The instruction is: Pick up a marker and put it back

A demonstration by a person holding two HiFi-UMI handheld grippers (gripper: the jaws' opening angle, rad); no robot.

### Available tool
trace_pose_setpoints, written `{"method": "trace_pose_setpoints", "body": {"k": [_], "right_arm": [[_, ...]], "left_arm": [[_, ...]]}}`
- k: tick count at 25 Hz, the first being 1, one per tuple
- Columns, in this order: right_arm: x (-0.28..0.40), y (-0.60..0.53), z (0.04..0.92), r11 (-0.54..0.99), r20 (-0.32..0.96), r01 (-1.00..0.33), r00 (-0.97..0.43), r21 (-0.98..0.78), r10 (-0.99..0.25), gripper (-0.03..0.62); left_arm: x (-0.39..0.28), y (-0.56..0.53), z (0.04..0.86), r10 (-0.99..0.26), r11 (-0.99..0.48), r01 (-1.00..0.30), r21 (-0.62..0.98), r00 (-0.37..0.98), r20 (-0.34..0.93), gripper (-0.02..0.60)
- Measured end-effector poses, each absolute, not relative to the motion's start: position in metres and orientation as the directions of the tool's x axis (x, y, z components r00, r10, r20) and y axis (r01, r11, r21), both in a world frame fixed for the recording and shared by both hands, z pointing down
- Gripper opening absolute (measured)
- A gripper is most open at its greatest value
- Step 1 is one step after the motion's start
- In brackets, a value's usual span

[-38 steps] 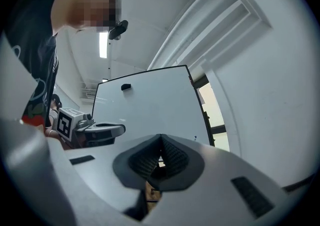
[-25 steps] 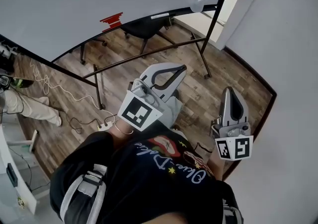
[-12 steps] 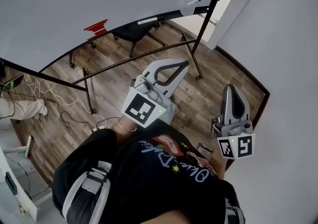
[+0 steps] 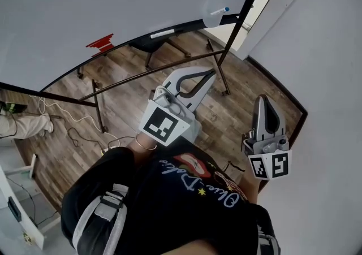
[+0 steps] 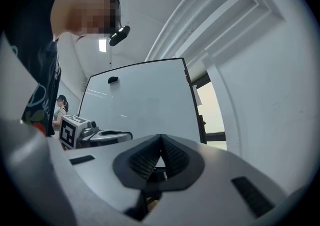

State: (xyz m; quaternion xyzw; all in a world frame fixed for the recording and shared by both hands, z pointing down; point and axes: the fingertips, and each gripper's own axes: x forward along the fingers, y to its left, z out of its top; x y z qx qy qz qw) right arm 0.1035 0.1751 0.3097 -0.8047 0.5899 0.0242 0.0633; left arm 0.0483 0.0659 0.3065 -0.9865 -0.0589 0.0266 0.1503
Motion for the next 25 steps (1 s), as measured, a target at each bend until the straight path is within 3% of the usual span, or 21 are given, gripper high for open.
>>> {"method": "trace_pose_setpoints", "body": {"k": [25], "right_arm": [[0.226,0.034,0.295,-0.236,-0.157,-0.971,0.240,-0.040,-0.958,0.000]], "left_arm": [[0.144,-0.057,0.312,0.045,-0.967,0.025,-0.252,0.996,-0.072,0.005]]}}
